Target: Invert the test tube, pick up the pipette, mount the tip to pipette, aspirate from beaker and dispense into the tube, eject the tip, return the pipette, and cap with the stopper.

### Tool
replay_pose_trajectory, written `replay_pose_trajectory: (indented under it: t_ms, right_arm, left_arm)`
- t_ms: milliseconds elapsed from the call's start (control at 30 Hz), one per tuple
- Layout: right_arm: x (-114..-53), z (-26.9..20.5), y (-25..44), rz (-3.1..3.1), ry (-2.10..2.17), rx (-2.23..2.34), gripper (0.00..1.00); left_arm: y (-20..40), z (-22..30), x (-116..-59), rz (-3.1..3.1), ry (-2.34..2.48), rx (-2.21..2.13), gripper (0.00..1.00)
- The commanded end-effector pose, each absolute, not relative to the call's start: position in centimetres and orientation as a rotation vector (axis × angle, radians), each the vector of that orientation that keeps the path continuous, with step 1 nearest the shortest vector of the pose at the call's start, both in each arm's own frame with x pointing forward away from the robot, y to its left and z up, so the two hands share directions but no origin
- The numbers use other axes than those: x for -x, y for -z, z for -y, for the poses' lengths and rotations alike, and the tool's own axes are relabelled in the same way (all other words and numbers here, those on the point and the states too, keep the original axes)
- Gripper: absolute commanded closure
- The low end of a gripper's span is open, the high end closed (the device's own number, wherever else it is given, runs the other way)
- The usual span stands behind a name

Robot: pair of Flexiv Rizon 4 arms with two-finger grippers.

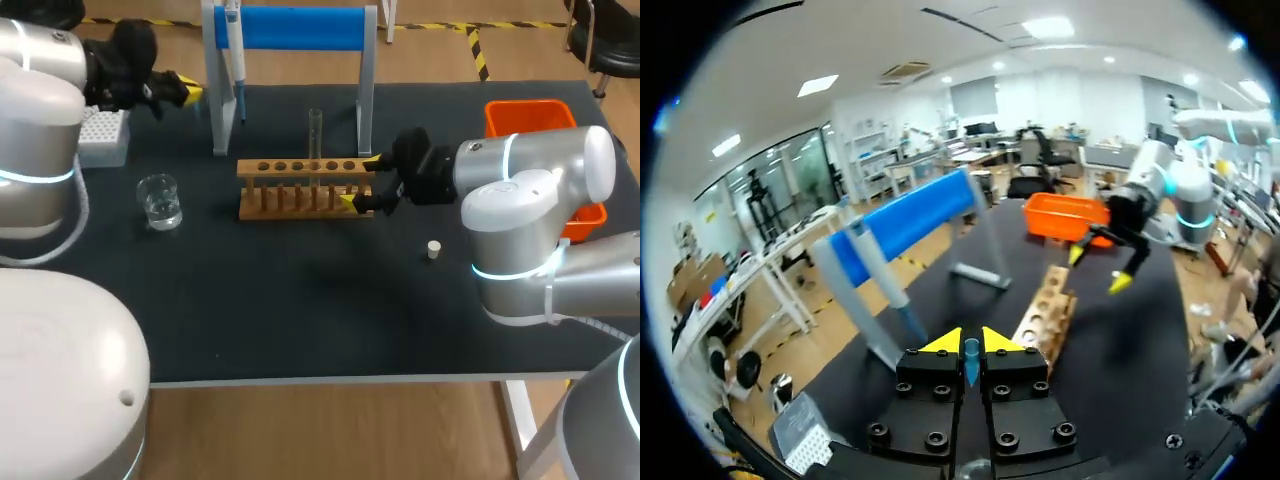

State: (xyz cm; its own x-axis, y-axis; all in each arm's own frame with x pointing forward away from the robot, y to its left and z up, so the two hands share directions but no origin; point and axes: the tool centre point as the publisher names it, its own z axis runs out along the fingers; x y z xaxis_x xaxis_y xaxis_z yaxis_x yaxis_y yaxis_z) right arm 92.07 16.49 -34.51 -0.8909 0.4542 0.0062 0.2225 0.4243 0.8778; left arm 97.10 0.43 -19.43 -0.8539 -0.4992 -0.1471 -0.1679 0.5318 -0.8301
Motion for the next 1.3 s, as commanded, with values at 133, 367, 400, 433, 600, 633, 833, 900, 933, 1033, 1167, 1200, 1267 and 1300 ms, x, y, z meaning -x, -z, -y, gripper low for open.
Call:
replay_pose_trajectory:
  t_ms: [133, 367, 400, 433, 600, 633, 833, 900, 933, 1033, 1167, 1200, 1267, 1300]
  right_arm:
    - [-92.0, -16.5, 34.5, -2.447, -1.454, -0.594, 0.0]
    - [-92.0, -16.5, 34.5, -2.447, -1.454, -0.594, 0.0]
    - [-92.0, -16.5, 34.5, -2.447, -1.454, -0.594, 0.0]
    - [-92.0, -16.5, 34.5, -2.447, -1.454, -0.594, 0.0]
    - [-92.0, -16.5, 34.5, -2.447, -1.454, -0.594, 0.0]
    - [-92.0, -16.5, 34.5, -2.447, -1.454, -0.594, 0.0]
    - [-92.0, -16.5, 34.5, -2.447, -1.454, -0.594, 0.0]
    - [-92.0, -16.5, 34.5, -2.447, -1.454, -0.594, 0.0]
    - [-92.0, -16.5, 34.5, -2.447, -1.454, -0.594, 0.0]
    - [-92.0, -16.5, 34.5, -2.447, -1.454, -0.594, 0.0]
    - [-92.0, -16.5, 34.5, -2.447, -1.454, -0.594, 0.0]
    - [-92.0, -16.5, 34.5, -2.447, -1.454, -0.594, 0.0]
    - [-92.0, -16.5, 34.5, -2.447, -1.454, -0.594, 0.0]
    - [-92.0, -16.5, 34.5, -2.447, -1.454, -0.594, 0.0]
  left_arm:
    - [15.7, -2.0, -91.2, -2.722, 1.303, 0.138, 1.0]
    - [15.6, -0.6, -89.5, -2.826, 1.277, 0.013, 1.0]
    - [15.6, -0.6, -89.5, -2.826, 1.277, 0.013, 1.0]
    - [15.6, -0.6, -89.5, -2.826, 1.277, 0.013, 1.0]
    - [15.6, -0.6, -89.5, -2.826, 1.277, 0.013, 1.0]
    - [15.6, -0.6, -89.5, -2.826, 1.277, 0.013, 1.0]
    - [15.6, -0.6, -89.5, -2.826, 1.277, 0.013, 1.0]
    - [15.6, -0.6, -89.5, -2.826, 1.277, 0.013, 1.0]
    - [15.6, -0.6, -89.5, -2.826, 1.277, 0.013, 1.0]
    - [15.6, -0.6, -89.5, -2.826, 1.277, 0.013, 1.0]
    - [15.6, -0.6, -89.5, -2.826, 1.277, 0.013, 1.0]
    - [15.6, -0.6, -89.5, -2.826, 1.277, 0.013, 1.0]
    - [15.8, 0.0, -89.1, -2.83, 1.274, 0.009, 1.0]
    - [16.0, 0.5, -88.8, -2.831, 1.28, 0.004, 1.0]
